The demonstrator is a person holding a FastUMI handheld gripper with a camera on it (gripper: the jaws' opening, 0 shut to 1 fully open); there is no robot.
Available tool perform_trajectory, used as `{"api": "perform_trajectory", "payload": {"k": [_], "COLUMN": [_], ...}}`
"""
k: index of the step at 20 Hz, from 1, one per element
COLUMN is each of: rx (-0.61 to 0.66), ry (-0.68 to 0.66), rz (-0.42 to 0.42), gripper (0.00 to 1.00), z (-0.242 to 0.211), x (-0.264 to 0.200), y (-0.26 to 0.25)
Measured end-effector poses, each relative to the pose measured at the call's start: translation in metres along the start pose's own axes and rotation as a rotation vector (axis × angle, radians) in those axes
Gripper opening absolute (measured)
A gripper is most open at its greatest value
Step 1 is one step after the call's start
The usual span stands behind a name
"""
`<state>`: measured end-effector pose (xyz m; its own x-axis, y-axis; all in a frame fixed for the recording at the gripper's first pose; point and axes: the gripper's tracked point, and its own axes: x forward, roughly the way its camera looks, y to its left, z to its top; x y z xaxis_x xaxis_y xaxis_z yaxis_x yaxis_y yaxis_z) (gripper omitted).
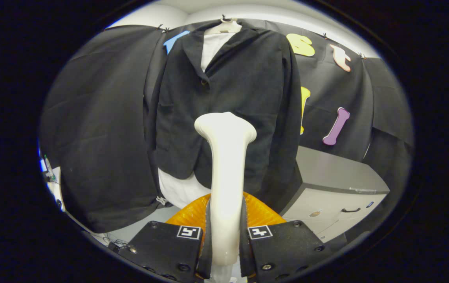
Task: Iron the clothes twice with a garment steamer, once on the left side and once on the right side.
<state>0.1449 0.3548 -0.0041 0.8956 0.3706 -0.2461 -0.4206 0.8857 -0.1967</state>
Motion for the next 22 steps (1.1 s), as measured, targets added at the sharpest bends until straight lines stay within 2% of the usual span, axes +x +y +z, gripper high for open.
{"api": "perform_trajectory", "payload": {"k": [12,22], "rx": [0.019,0.062], "ry": [-0.238,-0.387], "rz": [0.077,0.093], "gripper": [0.3,0.3], "z": [0.145,0.257], "x": [-0.028,-0.029], "y": [0.041,0.09]}}
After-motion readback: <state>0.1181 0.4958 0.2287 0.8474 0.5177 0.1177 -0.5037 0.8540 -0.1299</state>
